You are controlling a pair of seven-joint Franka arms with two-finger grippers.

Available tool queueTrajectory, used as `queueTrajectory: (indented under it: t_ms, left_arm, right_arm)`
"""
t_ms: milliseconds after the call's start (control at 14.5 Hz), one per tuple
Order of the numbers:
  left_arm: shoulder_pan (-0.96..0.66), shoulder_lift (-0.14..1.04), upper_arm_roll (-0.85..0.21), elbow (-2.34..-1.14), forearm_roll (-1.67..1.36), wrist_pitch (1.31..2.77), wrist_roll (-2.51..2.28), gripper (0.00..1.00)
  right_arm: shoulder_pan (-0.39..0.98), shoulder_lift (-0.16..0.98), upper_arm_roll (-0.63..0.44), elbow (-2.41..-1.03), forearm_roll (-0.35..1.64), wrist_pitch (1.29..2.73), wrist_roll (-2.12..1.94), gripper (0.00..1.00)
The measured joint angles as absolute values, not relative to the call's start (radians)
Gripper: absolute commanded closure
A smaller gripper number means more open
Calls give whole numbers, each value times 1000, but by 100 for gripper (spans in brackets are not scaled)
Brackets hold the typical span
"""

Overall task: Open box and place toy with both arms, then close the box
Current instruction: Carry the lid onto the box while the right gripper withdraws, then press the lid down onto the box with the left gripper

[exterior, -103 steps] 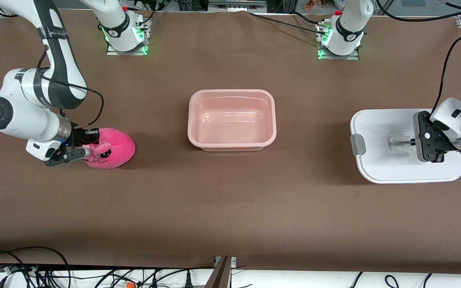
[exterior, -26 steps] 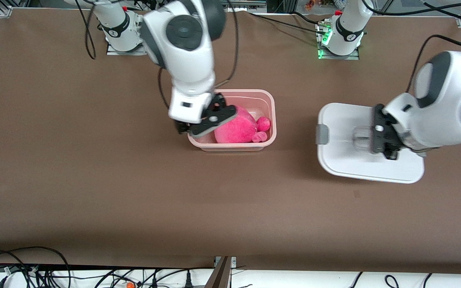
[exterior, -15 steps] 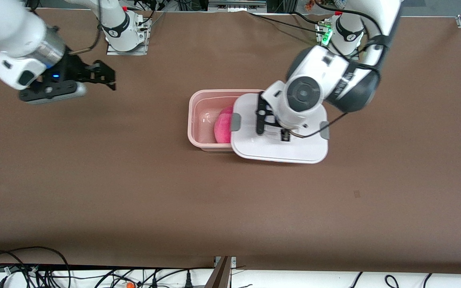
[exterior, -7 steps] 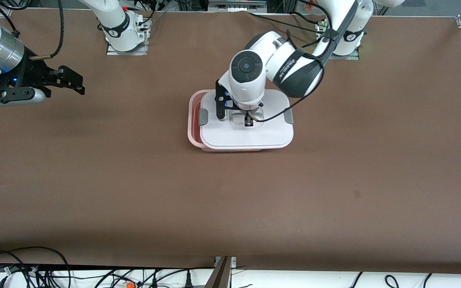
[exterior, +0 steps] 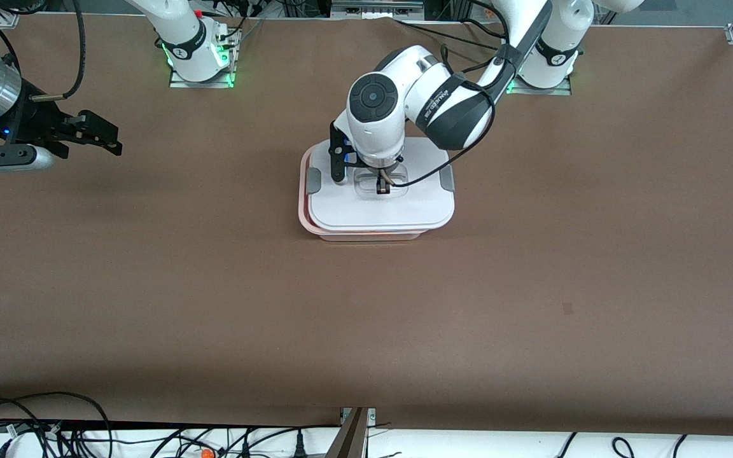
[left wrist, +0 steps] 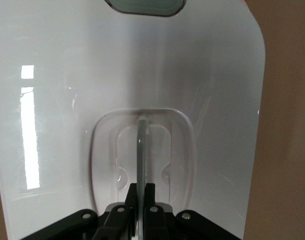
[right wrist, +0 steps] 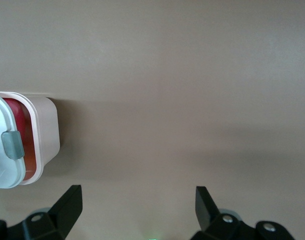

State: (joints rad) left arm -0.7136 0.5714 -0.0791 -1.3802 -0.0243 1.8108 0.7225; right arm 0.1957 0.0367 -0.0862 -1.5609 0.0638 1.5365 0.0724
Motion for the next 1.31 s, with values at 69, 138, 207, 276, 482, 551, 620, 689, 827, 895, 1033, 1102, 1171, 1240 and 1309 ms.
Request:
queueTrajectory:
  t_ms: [69,138,207,276,482,551,620,689,827,895,1033,1102,1171,1240,1309]
  left_arm:
    - [-717,578,-79,-1380,-24,1820,715,100]
    - [-720,585,-79,-1380,-24,1828,712,100]
    - [-723,592,-79,-1380,-24,1834,708,100]
    - [-724,600,-79,-1380,-24,1840,701,100]
    - [-725,606,-78,-1377,-24,1846,692,100]
    - [-725,606,-78,-1377,-24,1848,689,100]
    - [-725,606,-78,-1377,-24,1848,683,100]
    - [-725,607,-78,-1376,-24,1850,676,100]
    - [-725,611,-77,-1366,-24,1853,671,100]
    - [-725,616,-76,-1360,-24,1853,666,100]
    - [-732,626,-76,-1345,-24,1854,652,100]
    - [-739,628,-74,-1340,-24,1854,649,100]
    - [-745,629,-71,-1337,-24,1855,646,100]
    - [-751,630,-69,-1337,-22,1856,646,100]
    - [-757,630,-68,-1337,-14,1856,646,100]
  right_arm:
    - [196,37,-86,-1561,64,1537,72,0]
    - [196,38,-86,-1561,63,1538,72,0]
    - [196,38,-86,-1560,61,1539,72,0]
    - [196,39,-87,-1560,58,1541,72,0]
    - [195,40,-92,-1558,40,1543,73,0]
    - [196,41,-92,-1558,32,1543,73,0]
    - [197,41,-91,-1558,25,1543,73,0]
    - [198,41,-91,-1558,23,1543,74,0]
    - [197,41,-92,-1558,22,1544,74,0]
    - [196,41,-92,-1558,21,1543,74,0]
    - [196,42,-92,-1558,21,1543,74,0]
    - [196,43,-92,-1558,21,1543,74,0]
    - [197,43,-92,-1558,21,1543,74,0]
    - [197,43,-92,-1558,21,1543,74,0]
    - [197,43,-92,-1558,21,1543,74,0]
